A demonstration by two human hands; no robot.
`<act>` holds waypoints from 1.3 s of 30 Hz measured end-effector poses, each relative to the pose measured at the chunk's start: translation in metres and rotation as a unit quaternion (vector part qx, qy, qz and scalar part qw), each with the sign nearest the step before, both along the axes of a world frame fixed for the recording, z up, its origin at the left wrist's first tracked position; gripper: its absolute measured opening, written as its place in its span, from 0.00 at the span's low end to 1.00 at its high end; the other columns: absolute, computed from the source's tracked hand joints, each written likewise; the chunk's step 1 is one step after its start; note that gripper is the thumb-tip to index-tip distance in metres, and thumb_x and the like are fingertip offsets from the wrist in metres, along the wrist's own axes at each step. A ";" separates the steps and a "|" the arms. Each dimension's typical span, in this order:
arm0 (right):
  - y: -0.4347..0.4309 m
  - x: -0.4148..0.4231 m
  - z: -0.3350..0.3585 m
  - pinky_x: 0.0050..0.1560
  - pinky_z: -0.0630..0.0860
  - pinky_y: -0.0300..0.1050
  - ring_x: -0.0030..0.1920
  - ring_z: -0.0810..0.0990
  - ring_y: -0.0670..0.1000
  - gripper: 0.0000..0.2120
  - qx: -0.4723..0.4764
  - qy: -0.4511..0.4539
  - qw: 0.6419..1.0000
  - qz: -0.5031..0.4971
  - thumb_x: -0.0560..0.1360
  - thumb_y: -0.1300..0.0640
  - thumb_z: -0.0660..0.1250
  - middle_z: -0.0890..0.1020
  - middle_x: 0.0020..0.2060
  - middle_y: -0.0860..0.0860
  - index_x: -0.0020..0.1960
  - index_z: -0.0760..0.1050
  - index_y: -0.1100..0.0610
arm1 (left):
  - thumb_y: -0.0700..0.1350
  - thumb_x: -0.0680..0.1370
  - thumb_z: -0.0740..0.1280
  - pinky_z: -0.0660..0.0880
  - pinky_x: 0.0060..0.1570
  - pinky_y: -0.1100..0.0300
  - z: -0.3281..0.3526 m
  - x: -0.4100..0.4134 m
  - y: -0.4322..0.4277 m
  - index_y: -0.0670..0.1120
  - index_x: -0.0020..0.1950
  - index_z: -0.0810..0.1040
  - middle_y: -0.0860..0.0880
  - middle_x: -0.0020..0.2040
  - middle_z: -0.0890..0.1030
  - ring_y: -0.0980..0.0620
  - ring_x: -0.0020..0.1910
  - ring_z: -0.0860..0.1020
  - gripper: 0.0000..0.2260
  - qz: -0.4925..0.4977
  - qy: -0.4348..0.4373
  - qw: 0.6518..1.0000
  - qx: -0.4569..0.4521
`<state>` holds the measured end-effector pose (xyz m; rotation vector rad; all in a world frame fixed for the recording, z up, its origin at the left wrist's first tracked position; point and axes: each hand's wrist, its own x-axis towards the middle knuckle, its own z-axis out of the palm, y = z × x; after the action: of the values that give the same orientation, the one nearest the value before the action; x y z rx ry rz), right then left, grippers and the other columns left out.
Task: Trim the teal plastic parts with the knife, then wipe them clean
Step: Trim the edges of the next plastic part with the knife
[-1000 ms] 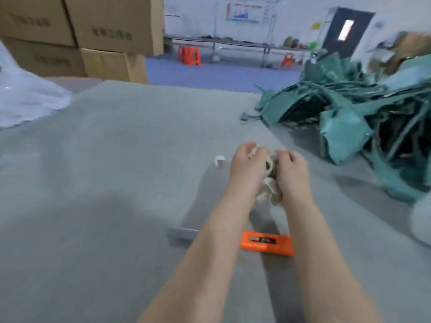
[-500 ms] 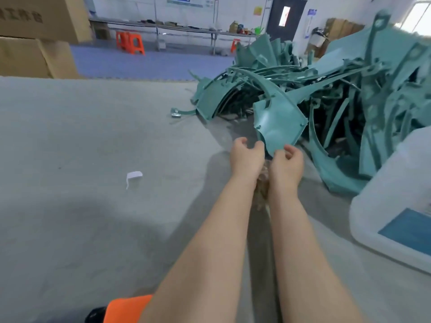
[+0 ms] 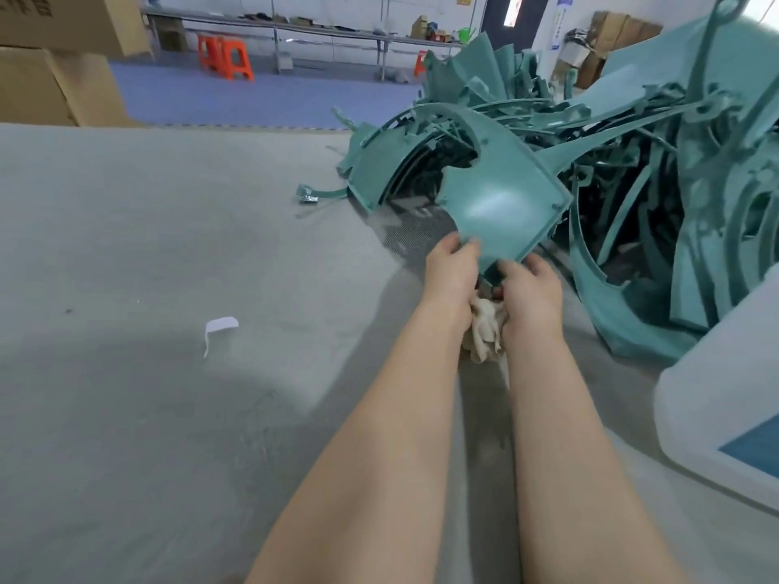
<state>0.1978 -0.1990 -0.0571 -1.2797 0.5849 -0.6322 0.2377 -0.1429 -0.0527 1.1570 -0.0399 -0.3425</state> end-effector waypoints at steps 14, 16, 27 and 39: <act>0.095 -0.055 0.062 0.21 0.55 0.36 0.20 0.58 0.45 0.13 0.095 -0.060 0.978 0.176 0.79 0.50 0.63 0.67 0.24 0.47 0.39 0.70 0.54 | 0.49 0.79 0.66 0.77 0.55 0.45 0.036 -0.049 0.181 0.49 0.43 0.79 0.47 0.46 0.83 0.47 0.48 0.82 0.08 0.139 -0.178 0.963 0.145; 0.117 -0.061 0.050 0.20 0.54 0.34 0.19 0.59 0.44 0.12 0.069 -0.047 0.976 0.203 0.81 0.60 0.59 0.66 0.26 0.49 0.38 0.69 0.56 | 0.49 0.80 0.64 0.78 0.57 0.48 0.024 -0.061 0.213 0.48 0.47 0.81 0.48 0.48 0.84 0.49 0.49 0.82 0.08 0.137 -0.126 0.979 0.089; 0.203 -0.079 0.010 0.36 0.81 0.38 0.33 0.84 0.49 0.08 0.041 -0.048 0.915 0.399 0.81 0.67 0.56 0.83 0.41 0.54 0.58 0.69 0.59 | 0.52 0.74 0.66 0.77 0.44 0.60 -0.010 -0.103 0.256 0.43 0.68 0.72 0.43 0.59 0.81 0.48 0.51 0.81 0.25 0.112 -0.021 0.983 -0.142; 0.187 -0.106 0.035 0.40 0.71 0.36 0.43 0.76 0.43 0.26 -0.558 0.300 0.557 0.537 0.64 0.33 0.73 0.77 0.44 0.43 0.51 0.74 0.51 | 0.42 0.78 0.67 0.78 0.40 0.60 -0.015 -0.089 0.277 0.46 0.58 0.75 0.49 0.45 0.81 0.52 0.43 0.81 0.09 0.259 0.090 0.915 -0.298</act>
<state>0.0922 -0.0119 -0.0219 -2.7274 -0.3099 0.7235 0.1483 0.1345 -0.0679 0.4925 0.3031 0.0457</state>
